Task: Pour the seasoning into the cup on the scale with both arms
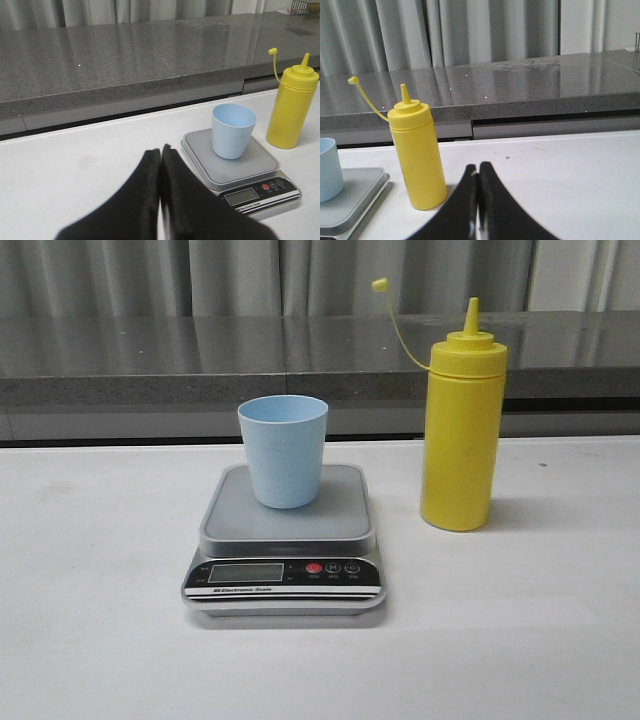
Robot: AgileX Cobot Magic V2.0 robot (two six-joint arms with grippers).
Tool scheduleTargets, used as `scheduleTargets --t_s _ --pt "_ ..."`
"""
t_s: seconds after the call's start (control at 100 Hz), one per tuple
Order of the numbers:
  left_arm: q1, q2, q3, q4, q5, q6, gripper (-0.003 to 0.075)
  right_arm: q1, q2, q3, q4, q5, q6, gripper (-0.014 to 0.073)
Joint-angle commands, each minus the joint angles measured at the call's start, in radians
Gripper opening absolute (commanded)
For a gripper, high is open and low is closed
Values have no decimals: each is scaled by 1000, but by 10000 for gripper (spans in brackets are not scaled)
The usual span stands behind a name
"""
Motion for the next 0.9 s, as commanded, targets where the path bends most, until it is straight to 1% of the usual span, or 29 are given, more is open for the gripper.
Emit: scheduleTargets --t_s 0.0,0.08,0.16,0.89 --pt "4 10 -25 -13 -67 -8 -20 -7 -39 -18 -6 1 -8 -68" --pt "4 10 -25 -13 -67 -8 -20 -7 -80 -18 -6 53 -8 -68" --pt "4 10 -25 -13 -67 -8 -20 -7 -77 -18 -9 61 -8 -68" --pt "4 10 -25 -13 -67 -8 -20 -7 -77 -18 -9 61 -8 -68"
